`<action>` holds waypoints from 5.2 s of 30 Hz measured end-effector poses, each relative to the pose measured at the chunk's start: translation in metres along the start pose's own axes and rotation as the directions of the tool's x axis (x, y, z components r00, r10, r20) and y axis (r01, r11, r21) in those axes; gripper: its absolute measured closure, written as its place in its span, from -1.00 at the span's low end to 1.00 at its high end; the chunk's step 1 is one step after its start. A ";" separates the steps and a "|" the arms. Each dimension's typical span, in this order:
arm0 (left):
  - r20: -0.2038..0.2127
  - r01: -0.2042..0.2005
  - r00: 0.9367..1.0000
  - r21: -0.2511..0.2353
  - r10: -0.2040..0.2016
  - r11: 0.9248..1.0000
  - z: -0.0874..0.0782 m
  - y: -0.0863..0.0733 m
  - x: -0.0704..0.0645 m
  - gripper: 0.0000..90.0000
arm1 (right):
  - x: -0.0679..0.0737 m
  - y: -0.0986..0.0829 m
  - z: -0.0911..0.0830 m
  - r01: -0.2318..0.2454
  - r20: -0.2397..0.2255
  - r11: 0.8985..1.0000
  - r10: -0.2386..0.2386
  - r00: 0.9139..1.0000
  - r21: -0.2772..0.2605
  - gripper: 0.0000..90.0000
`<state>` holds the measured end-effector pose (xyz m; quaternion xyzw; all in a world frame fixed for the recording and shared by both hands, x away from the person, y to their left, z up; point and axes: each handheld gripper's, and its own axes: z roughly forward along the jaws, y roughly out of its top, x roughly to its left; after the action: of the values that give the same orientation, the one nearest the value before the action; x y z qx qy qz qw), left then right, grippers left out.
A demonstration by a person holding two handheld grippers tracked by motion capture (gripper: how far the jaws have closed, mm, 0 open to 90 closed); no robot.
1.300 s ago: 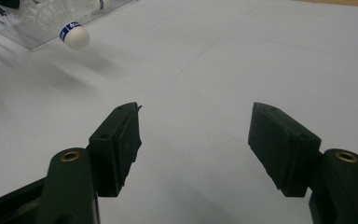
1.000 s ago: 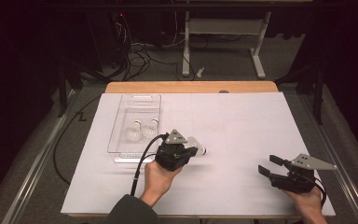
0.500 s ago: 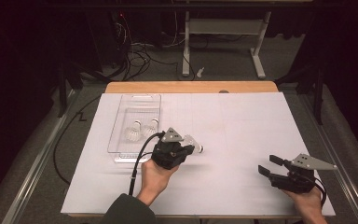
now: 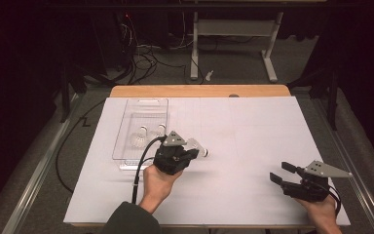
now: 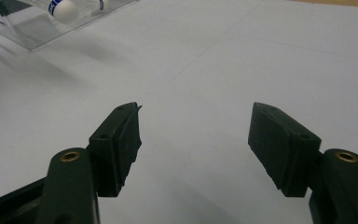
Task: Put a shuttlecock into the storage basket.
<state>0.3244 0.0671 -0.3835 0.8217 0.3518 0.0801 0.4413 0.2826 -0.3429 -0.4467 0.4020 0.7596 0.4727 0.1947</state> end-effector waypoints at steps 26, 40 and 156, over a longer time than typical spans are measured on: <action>-0.038 0.026 0.999 -0.028 -0.027 0.999 -0.018 0.003 0.015 1.00 | 0.000 0.000 0.000 0.000 0.001 1.000 0.000 1.000 -0.001 -0.24; -0.060 0.041 0.997 -0.041 -0.043 0.998 -0.027 0.005 0.024 1.00 | 0.000 0.000 0.000 -0.001 0.000 1.000 0.001 1.000 0.000 -0.24; -0.266 0.156 0.948 -0.092 -0.175 0.984 -0.069 -0.027 0.084 0.49 | 0.000 0.000 0.001 0.000 -0.001 1.000 0.000 1.000 0.003 -0.24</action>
<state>0.3420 0.1777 -0.3787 0.7546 0.4738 0.1674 0.4220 0.2832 -0.3425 -0.4472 0.4021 0.7603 0.4720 0.1935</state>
